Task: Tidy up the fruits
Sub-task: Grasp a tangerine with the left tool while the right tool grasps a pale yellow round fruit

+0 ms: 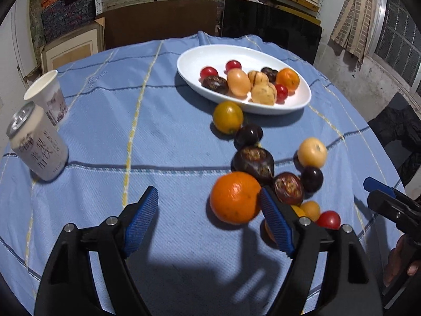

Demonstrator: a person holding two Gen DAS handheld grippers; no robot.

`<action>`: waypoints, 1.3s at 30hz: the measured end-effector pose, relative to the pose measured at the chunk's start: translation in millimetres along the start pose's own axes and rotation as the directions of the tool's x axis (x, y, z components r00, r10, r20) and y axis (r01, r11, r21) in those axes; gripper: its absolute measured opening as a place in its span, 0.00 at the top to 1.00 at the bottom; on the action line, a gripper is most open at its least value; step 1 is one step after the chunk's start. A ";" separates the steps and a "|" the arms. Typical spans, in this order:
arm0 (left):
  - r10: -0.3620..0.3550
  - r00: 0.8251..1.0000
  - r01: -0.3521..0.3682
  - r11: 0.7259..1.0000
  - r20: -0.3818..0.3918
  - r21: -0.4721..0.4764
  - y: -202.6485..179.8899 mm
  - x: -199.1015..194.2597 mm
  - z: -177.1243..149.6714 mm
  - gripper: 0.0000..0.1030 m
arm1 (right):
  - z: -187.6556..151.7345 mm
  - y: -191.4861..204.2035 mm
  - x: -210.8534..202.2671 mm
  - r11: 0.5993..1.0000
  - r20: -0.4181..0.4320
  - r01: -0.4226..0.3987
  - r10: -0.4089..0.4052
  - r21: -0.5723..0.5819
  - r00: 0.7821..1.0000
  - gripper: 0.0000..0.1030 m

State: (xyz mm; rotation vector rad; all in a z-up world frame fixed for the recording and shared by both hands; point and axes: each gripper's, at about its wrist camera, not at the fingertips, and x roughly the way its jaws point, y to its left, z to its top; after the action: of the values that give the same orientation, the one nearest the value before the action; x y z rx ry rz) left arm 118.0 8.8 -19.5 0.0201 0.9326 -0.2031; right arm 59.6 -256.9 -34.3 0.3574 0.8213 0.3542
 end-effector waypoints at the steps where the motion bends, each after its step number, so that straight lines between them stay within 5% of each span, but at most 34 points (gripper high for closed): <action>1: -0.009 1.000 0.009 1.000 -0.008 -0.001 -1.9 2.0 -0.6 0.25 | 0.5 -1.3 0.2 1.000 0.001 -0.004 0.004 0.005 1.000 0.24; 8: -0.055 0.997 0.054 0.998 -0.051 -0.015 -9.3 18.4 3.9 0.27 | -2.0 -10.1 2.6 0.997 0.021 -0.058 0.057 0.041 0.998 0.24; 12: -0.142 0.987 0.140 0.990 -0.069 -0.032 -11.8 24.0 7.1 0.56 | -4.4 -10.8 6.7 0.997 0.012 -0.069 0.069 0.029 0.998 0.24; 13: -0.146 0.987 0.145 0.989 -0.065 -0.023 -15.3 23.1 6.8 0.57 | -4.9 -11.0 7.2 0.997 0.009 -0.071 0.071 0.029 0.997 0.24; 22: -0.069 0.996 0.069 0.998 -0.053 -0.001 -8.5 -2.2 -6.5 0.58 | -2.5 -2.0 8.0 0.999 0.006 -0.044 0.044 -0.011 0.999 0.24; 34: -0.028 1.000 0.028 0.999 -0.008 -0.029 19.9 -17.0 -22.7 0.58 | 46.3 44.7 54.1 0.958 -0.037 0.203 -0.214 -0.201 0.976 0.26; 39: -0.045 0.999 0.045 0.998 -0.007 -0.043 23.4 -16.1 -23.0 0.58 | 49.4 41.5 87.5 0.950 -0.105 0.274 -0.292 -0.151 0.951 0.50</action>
State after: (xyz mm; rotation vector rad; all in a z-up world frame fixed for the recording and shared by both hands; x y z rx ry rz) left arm 94.6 36.9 -22.0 -0.0396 0.9454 -0.2251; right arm 145.3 -190.4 -41.1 0.0874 0.9539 0.1625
